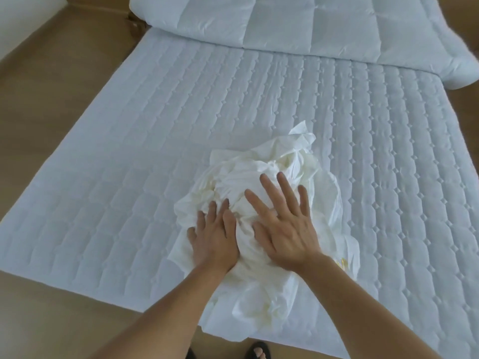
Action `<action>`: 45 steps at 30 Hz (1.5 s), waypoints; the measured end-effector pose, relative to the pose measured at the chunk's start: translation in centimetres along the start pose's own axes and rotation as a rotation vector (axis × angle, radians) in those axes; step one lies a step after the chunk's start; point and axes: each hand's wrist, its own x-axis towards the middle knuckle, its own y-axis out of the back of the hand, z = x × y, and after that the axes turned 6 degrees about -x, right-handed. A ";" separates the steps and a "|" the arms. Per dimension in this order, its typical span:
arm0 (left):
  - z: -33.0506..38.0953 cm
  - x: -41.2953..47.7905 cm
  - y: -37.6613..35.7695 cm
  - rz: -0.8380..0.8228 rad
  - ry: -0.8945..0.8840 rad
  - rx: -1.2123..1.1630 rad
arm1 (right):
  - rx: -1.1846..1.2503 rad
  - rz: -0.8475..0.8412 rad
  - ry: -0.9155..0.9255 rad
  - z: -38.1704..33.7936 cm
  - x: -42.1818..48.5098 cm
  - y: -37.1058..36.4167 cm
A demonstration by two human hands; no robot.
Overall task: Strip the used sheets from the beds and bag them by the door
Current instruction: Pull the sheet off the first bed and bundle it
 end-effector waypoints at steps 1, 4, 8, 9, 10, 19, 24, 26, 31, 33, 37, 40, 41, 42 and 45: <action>-0.2 -0.1 0.0 0.032 -0.012 -0.034 | 0.017 -0.102 0.055 0.7 0.8 -0.3; -0.4 -0.1 -0.4 0.106 -0.030 -0.080 | 0.066 -0.425 -0.063 2.7 2.2 -2.0; -1.1 1.2 -1.6 0.125 -0.010 0.049 | 0.036 -0.571 -0.325 3.9 1.9 -4.9; -1.5 1.5 -1.9 0.119 0.002 0.076 | 0.030 -0.588 -0.379 4.0 1.8 -5.5; -1.7 1.8 -2.2 0.121 0.017 0.094 | 0.027 -0.597 -0.427 4.1 1.7 -6.1; -3.4 5.4 -2.9 0.089 0.104 0.069 | 0.211 -0.522 -0.432 7.4 3.3 -8.4; -4.3 6.0 -3.8 0.105 0.102 0.074 | 0.328 -0.282 -0.627 6.9 2.6 -9.4; -4.5 5.9 -4.1 0.116 0.096 0.082 | 0.338 -0.261 -0.655 6.8 2.4 -9.4; -4.6 5.6 -4.1 0.141 0.091 0.062 | 0.093 -0.105 -0.524 6.1 1.9 -8.8; -4.8 5.5 -4.0 0.127 0.087 0.072 | -0.039 -0.015 -0.382 5.6 2.0 -8.1; -4.8 5.4 -3.9 0.113 0.063 0.103 | -0.115 0.370 0.099 4.1 2.9 -6.5; -4.8 5.4 -3.8 0.117 0.054 0.084 | -0.069 0.129 0.169 3.3 4.5 -6.0; -4.7 5.2 -3.9 0.130 0.051 0.070 | -0.095 -0.071 0.095 3.6 5.0 -6.1; -4.6 5.2 -3.9 0.148 0.051 0.058 | -0.114 -0.267 -0.005 4.2 5.3 -6.3; -4.5 5.5 -3.8 0.167 0.083 0.016 | -0.008 -0.600 -0.299 6.7 5.4 -7.5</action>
